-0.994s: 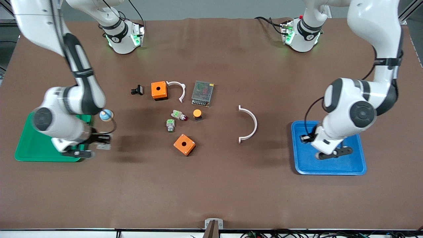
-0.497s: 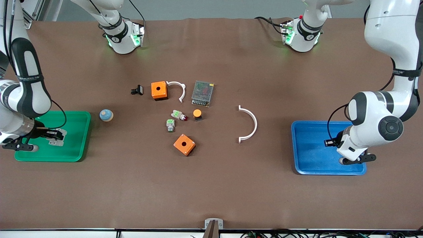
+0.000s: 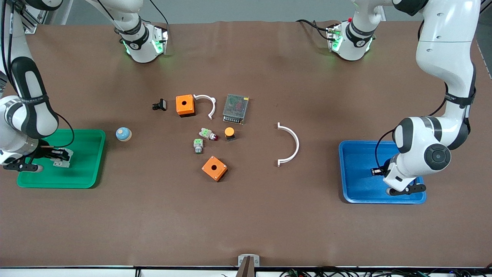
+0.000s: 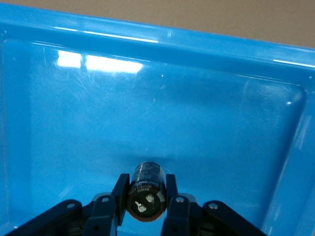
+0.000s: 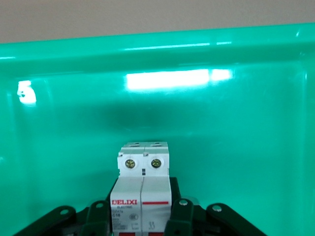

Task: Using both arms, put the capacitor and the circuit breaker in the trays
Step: 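Lower the capacitor into the blue tray while the right gripper lowers the breaker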

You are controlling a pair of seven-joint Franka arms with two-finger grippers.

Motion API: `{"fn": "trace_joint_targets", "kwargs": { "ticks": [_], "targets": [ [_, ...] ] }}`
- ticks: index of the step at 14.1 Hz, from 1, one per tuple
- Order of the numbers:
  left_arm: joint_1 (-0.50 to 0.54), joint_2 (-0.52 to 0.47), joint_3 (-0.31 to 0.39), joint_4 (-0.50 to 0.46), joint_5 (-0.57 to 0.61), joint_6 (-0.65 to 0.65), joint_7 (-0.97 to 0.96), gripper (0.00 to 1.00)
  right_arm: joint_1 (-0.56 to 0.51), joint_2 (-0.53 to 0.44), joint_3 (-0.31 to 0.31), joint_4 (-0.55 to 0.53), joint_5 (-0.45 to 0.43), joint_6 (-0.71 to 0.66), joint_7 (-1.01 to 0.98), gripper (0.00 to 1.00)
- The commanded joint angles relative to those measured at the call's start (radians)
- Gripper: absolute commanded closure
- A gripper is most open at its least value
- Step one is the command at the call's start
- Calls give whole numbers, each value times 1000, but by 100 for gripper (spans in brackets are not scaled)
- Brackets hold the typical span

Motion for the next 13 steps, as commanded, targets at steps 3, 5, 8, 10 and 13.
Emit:
{"fn": "trace_joint_targets", "kwargs": {
  "ticks": [3,5,8,10,13],
  "targets": [
    [20,2,-13,-10,10,15,1,87,-35,22,21,5,-10,4,-14,73],
    [21,2,-14,-16,9,17,1,84,-30,22,23,11,-10,1,-19,0],
    [20,-10,-14,-11,3,15,8,0,-17,6,26,86,-10,-100,-45,0],
    [18,-86,-14,-24,1,-11,10,0,6,2,26,205,-13,-265,-42,0],
    [41,-267,-16,-47,1,-211,91,0,51,2,24,410,-47,-514,-33,0]
  ]
}}
